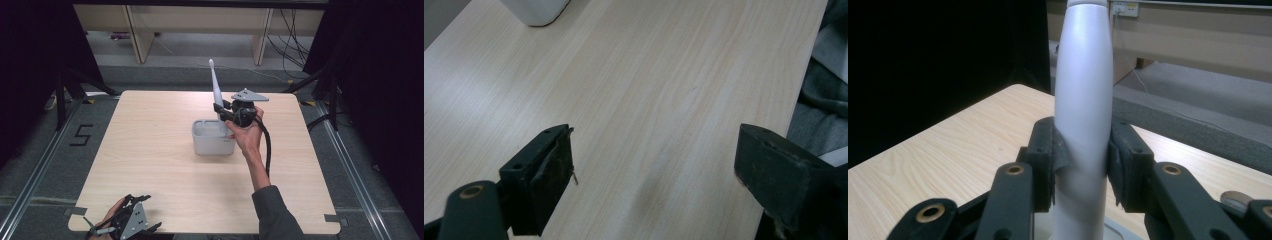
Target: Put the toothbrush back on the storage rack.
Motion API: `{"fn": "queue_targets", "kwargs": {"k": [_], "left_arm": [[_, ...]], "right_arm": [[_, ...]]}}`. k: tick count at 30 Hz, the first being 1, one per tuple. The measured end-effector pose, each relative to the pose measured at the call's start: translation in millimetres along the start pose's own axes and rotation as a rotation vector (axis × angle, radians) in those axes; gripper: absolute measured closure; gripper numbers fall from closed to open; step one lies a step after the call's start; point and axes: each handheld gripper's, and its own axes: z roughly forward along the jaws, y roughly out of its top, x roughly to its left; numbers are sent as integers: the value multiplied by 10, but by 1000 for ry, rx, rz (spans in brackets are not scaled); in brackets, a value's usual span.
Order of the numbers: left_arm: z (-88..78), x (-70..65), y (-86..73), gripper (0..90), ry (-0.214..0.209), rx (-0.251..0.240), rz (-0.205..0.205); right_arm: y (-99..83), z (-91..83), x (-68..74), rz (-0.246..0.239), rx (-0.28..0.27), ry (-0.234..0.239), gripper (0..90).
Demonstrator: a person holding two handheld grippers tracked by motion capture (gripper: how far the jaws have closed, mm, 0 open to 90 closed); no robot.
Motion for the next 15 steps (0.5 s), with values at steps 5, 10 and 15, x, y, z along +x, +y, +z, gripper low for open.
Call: {"fn": "queue_targets", "kwargs": {"k": [5,10,15], "left_arm": [[0,-8,0,153,-7,0,-6],[2,-9,0,153,-7,-2,-8],[10,-9,-2,153,-6,-1,-1]], "right_arm": [[-16,117,29,20,-1,-16,669],[-64,199,36,28,3,-11,669],[-132,263,39,21,9,-18,669]]}}
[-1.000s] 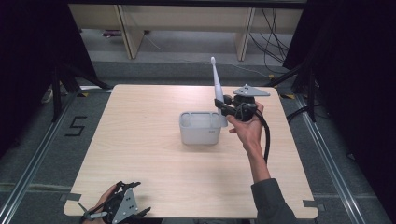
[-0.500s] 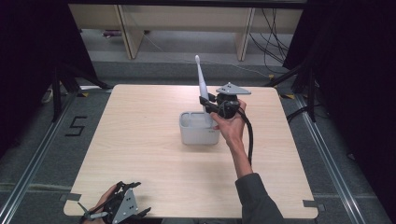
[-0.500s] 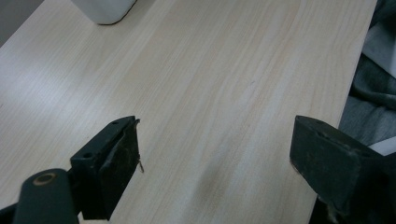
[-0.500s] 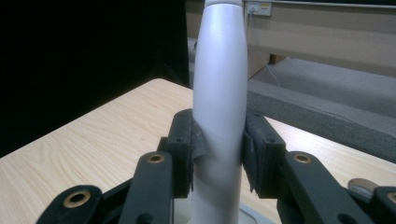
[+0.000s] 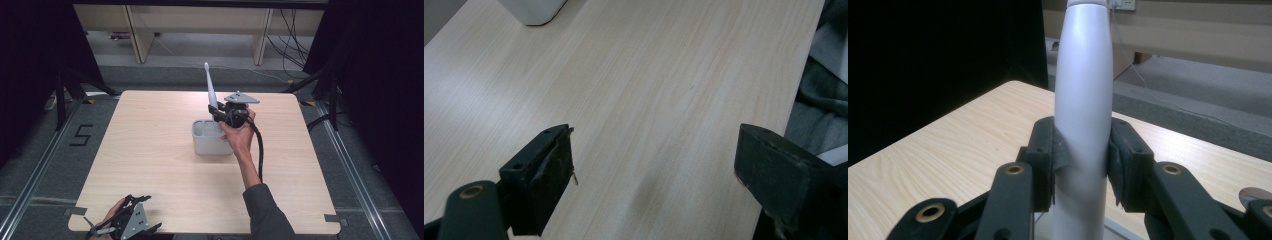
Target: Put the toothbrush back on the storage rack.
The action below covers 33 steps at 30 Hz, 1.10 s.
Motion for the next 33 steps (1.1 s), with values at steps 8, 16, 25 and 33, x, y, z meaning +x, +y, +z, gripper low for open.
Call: {"fn": "queue_targets", "kwargs": {"k": [8,16,25,33], "left_arm": [[0,4,-2,153,2,0,0],[-1,5,-1,153,3,2,2],[-2,5,-2,153,3,3,2],[-4,7,-1,154,0,7,1]], "right_arm": [[-60,69,4,-8,26,-9,669],[-165,109,4,-12,75,-20,669],[-266,160,-4,-41,110,-18,669],[-328,198,24,-84,146,-19,668]]}}
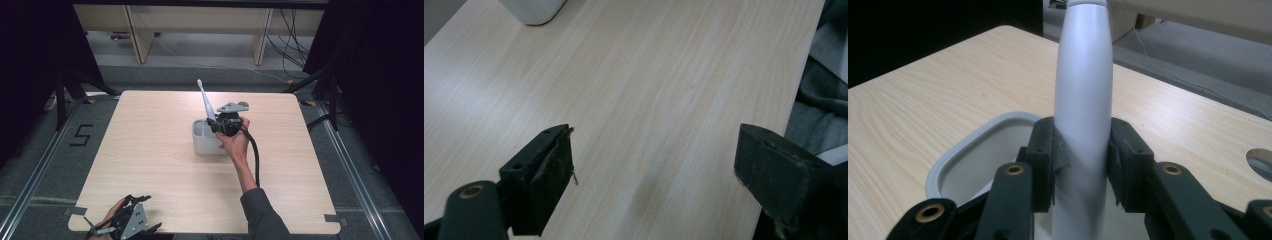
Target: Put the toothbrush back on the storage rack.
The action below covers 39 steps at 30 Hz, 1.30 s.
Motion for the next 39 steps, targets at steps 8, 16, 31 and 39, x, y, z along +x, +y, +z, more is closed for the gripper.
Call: {"fn": "queue_targets", "kwargs": {"k": [8,16,31,39], "left_arm": [[4,-8,-4,153,-10,-3,0],[7,-9,-3,153,-5,-7,-4],[6,-9,-2,153,-8,-6,-1],[4,-8,-1,153,-7,-5,2]], "right_arm": [[-20,16,5,-14,55,-9,668],[-40,38,28,14,121,14,667],[-39,62,44,22,171,33,666],[-31,65,54,4,212,16,665]]}}
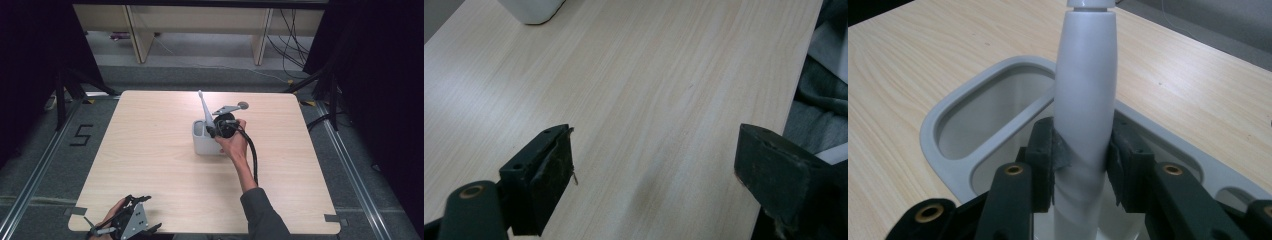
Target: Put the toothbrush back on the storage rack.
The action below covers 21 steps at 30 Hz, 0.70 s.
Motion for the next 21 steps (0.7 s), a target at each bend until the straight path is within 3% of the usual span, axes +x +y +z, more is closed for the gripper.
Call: {"fn": "queue_targets", "kwargs": {"k": [6,11,12,16,18,19,21], "left_arm": [[1,0,0,153,-1,0,0],[3,-2,-1,153,-3,0,2],[0,0,2,153,-1,8,6],[2,-2,4,153,-3,5,4],[3,-3,4,153,-3,5,4],[4,-5,4,153,-3,2,0],[2,-5,4,153,-3,2,1]], "right_arm": [[19,4,-17,-27,18,4,664],[24,-6,-9,-8,39,1,664],[21,-1,-25,-26,29,1,663],[29,-35,-18,-6,15,12,651],[46,-34,-24,-36,-7,33,647],[45,-50,-6,-9,9,35,646],[52,-67,-10,-20,14,24,638]]}}
